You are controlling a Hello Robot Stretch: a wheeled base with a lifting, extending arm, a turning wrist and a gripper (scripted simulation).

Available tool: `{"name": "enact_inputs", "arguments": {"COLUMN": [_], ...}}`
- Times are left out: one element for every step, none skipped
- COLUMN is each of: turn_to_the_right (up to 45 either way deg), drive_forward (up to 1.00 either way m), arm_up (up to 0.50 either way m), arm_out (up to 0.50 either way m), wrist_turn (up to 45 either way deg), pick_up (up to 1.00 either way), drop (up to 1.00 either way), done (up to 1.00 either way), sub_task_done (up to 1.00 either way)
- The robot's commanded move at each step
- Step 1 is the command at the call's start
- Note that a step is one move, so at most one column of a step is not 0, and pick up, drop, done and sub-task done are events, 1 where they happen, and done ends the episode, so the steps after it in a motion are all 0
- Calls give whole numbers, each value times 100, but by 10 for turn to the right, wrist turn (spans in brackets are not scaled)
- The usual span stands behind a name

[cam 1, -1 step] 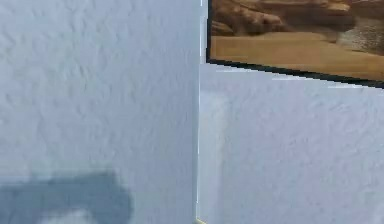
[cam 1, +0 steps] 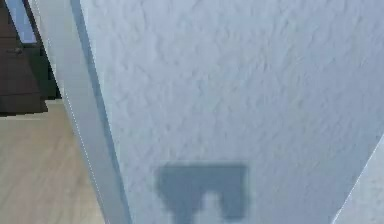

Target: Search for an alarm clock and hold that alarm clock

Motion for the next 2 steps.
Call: {"name": "enact_inputs", "arguments": {"turn_to_the_right": [-450,-450], "drive_forward": [0,0], "arm_up": [0,0], "arm_out": [0,0], "wrist_turn": [0,0], "pick_up": [0,0], "drop": [0,0], "done": [0,0], "sub_task_done": [0,0]}}
